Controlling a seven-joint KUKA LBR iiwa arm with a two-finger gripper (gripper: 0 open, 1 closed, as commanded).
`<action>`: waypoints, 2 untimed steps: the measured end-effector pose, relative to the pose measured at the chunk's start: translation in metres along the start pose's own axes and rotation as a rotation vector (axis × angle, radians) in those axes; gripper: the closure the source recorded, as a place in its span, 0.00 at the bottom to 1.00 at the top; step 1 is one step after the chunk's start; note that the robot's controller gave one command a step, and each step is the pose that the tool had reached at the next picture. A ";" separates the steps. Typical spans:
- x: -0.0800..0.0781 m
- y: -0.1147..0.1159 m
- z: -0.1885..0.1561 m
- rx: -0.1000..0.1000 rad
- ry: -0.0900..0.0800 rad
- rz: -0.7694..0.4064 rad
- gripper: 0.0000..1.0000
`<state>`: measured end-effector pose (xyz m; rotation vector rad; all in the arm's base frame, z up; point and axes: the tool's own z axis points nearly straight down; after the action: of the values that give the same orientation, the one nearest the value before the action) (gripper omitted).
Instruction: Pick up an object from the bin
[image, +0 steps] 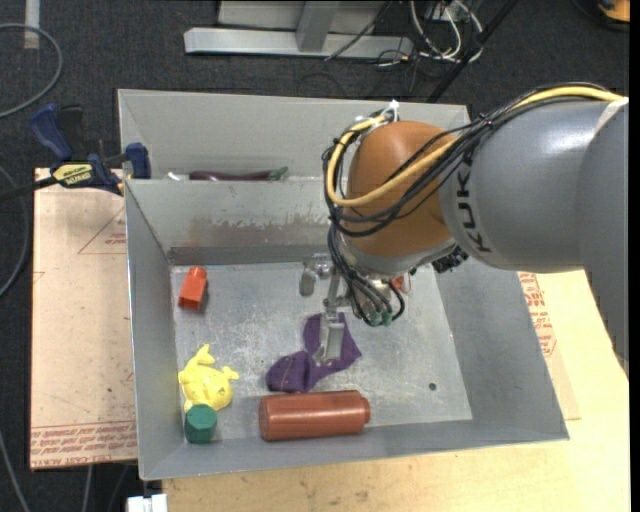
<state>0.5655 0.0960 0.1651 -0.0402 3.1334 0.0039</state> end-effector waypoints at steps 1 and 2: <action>0.005 0.003 0.046 0.000 0.006 -0.134 0.00; -0.016 0.002 0.094 -0.002 -0.001 -0.137 1.00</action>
Offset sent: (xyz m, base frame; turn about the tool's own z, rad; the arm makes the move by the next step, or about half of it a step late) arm 0.0161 0.0021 -0.0951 -0.1376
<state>0.5823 0.0990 0.0708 -0.2547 3.1217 0.0061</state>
